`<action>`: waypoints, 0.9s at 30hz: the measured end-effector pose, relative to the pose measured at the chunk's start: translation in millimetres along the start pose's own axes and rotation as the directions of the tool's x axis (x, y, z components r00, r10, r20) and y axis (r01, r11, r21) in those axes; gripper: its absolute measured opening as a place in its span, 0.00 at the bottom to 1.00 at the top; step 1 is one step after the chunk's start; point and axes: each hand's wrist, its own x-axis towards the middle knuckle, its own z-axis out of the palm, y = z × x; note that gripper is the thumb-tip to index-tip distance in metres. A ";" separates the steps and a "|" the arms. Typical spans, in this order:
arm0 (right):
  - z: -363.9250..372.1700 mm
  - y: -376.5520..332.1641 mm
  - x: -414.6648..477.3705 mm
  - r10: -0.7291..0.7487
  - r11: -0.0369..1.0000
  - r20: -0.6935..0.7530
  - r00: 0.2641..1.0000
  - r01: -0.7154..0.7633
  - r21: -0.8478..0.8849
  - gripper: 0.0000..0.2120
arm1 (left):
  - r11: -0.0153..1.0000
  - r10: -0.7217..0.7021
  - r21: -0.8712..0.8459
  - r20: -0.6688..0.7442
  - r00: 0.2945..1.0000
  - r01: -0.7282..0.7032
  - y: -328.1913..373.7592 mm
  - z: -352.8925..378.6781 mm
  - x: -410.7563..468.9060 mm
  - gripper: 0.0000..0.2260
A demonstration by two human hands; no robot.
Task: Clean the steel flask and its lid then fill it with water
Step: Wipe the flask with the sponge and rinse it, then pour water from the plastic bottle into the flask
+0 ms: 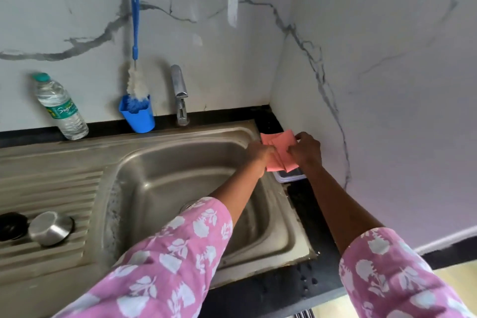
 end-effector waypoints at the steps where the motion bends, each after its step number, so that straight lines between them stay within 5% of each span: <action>1: -0.6 4.1 1.6 0.017 0.999 -0.030 0.999 -0.018 -0.033 0.15 | 0.996 0.037 0.081 -0.011 0.999 -0.036 1.9 7.6 2.1 0.11; 5: 2.6 16.6 11.4 -0.037 0.980 -0.063 0.997 0.024 -0.198 0.14 | 0.831 0.211 0.523 0.021 0.977 -0.191 8.9 24.7 11.5 0.12; 8: 5.4 23.7 18.0 -0.136 0.947 -0.040 0.990 0.118 -0.298 0.16 | 0.639 0.220 0.749 0.041 0.975 -0.175 9.7 29.9 18.6 0.12; 12: 16.5 29.5 22.8 -0.168 0.905 0.024 0.985 0.164 -0.391 0.14 | 0.427 0.186 0.899 0.015 0.982 -0.095 2.7 35.9 24.1 0.17; 17: 28.8 37.8 24.5 -0.192 0.833 0.068 0.979 0.200 -0.516 0.14 | 0.129 0.310 0.982 0.092 0.946 -0.138 -16.2 43.0 28.3 0.17; 23: 33.2 41.9 22.3 -0.249 0.778 0.071 0.966 0.243 -0.580 0.17 | 0.057 0.488 0.988 0.099 0.867 -0.145 -20.0 46.3 28.3 0.12; 27: 36.5 32.0 18.1 -0.306 0.775 0.039 0.951 0.272 -0.571 0.15 | 0.165 0.547 0.960 0.103 0.831 -0.228 -13.9 35.9 24.0 0.14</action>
